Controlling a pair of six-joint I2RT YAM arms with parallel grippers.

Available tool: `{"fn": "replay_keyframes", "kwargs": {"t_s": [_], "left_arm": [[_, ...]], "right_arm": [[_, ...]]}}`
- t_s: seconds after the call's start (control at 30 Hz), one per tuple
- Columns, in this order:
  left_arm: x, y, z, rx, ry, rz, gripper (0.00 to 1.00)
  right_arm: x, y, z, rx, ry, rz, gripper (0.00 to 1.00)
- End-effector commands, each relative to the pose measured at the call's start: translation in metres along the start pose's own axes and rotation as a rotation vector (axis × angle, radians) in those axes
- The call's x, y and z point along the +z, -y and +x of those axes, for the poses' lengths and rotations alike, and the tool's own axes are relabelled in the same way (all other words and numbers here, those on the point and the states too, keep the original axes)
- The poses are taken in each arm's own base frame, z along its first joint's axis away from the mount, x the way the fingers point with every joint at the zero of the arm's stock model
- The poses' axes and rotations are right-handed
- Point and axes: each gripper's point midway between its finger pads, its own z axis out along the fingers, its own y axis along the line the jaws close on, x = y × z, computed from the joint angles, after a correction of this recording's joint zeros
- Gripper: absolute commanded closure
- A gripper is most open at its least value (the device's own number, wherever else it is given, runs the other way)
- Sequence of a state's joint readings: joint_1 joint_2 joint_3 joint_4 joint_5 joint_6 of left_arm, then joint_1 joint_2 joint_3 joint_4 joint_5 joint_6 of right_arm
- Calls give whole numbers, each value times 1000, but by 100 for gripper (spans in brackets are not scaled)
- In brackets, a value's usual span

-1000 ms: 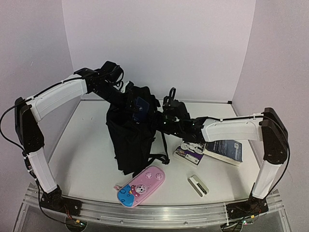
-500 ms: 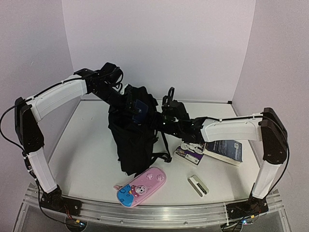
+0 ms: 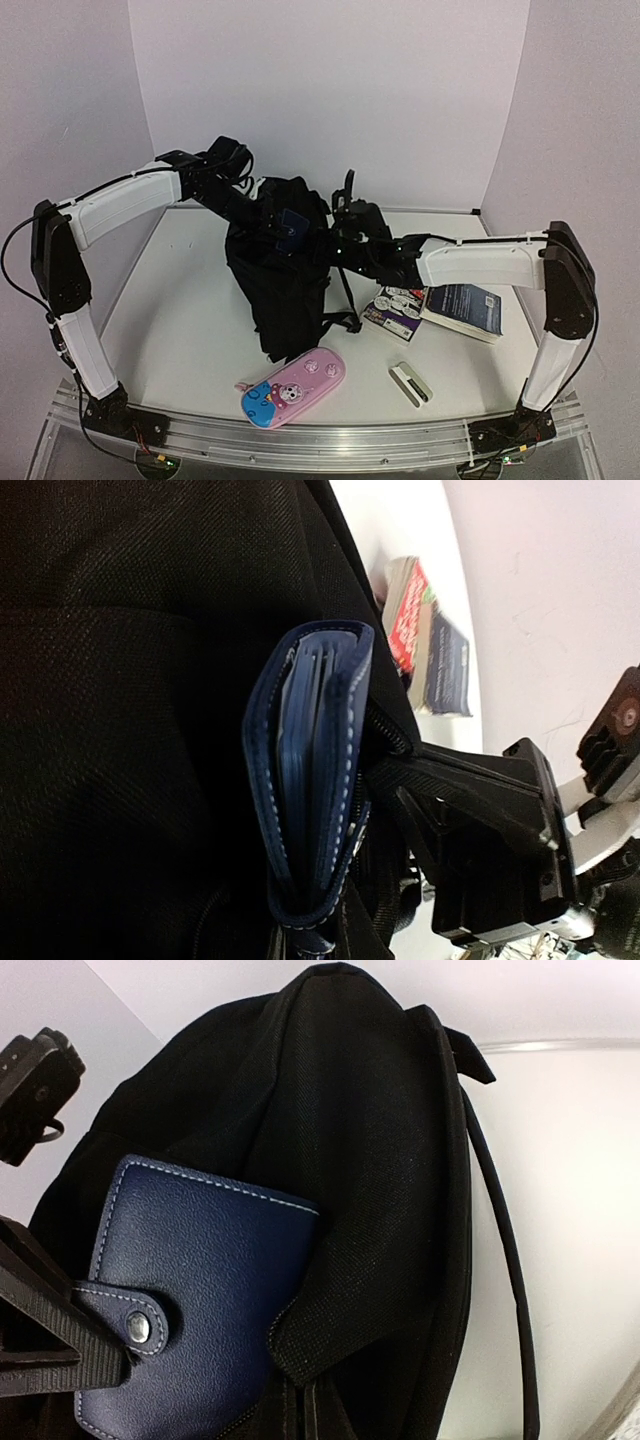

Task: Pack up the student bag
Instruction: Adjust the student bag at the center of the board, then place the personal item in the student bag.

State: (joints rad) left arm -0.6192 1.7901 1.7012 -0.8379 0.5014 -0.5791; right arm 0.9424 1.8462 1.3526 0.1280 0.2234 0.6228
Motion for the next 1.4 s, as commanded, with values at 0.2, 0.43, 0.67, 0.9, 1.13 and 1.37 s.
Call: {"fn": "replay_keyframes", "kwargs": {"t_s": [0.2,0.43,0.67,0.9,1.13,1.37], "left_arm": [[-32,41,-23,58,195,180,100],[-39,-13,16,-45,269,116,100],[-54,-63,51,-142,281,48,100],[-99,-75,45,-154,359,69,100],[-120,-86,37,-158,379,81,100],[-134,-85,36,-137,420,77,100]], "right_arm": [[-22,-71,-132,-349,150,-183,100],[26,-65,-5,-294,-137,-226,100],[15,-56,25,-186,-202,-192,48],[-35,-46,-7,-73,-161,-151,21],[-36,10,28,-51,-240,31,28],[-27,6,73,-37,-390,-24,43]]}}
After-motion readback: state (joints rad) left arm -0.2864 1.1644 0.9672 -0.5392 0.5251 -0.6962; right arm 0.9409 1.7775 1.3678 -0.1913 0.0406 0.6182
